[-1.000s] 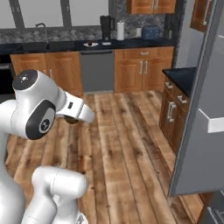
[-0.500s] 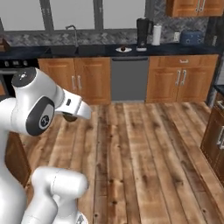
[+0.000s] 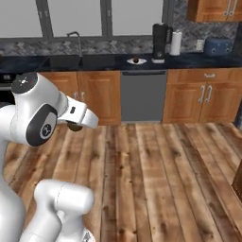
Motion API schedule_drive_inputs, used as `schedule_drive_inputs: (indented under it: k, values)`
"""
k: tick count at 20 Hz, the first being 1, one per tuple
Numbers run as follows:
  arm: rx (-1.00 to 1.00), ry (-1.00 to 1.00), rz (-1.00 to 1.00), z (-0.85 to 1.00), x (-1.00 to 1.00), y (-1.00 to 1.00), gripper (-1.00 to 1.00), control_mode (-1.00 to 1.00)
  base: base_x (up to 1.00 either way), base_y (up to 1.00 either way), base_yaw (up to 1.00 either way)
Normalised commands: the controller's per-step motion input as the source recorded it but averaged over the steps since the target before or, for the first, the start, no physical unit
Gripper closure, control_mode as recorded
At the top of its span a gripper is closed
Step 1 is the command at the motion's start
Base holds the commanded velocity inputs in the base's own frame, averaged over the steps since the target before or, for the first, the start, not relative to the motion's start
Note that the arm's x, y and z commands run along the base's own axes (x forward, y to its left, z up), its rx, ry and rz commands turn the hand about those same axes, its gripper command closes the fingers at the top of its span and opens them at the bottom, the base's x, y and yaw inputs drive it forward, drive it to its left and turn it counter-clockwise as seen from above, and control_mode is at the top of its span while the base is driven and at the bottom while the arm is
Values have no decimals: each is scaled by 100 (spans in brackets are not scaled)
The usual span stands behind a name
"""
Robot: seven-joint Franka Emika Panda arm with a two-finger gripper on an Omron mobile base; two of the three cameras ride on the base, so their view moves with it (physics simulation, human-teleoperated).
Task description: Pick the kiwi and orange from the fridge and place them on the plate next to the blender to make a fruit smoothie.
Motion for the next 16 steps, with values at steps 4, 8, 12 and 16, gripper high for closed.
schedule_drive_inputs:
  k: [4,8,12,16]
  values:
    - [0,0,0,0,0,0,100,100,100,-14,0]
    - [0,0,0,0,0,0,100,100,100,-22,0]
    - [0,0,0,0,0,0,100,100,100,-25,0]
    - [0,0,0,0,0,0,100,100,100,-24,0]
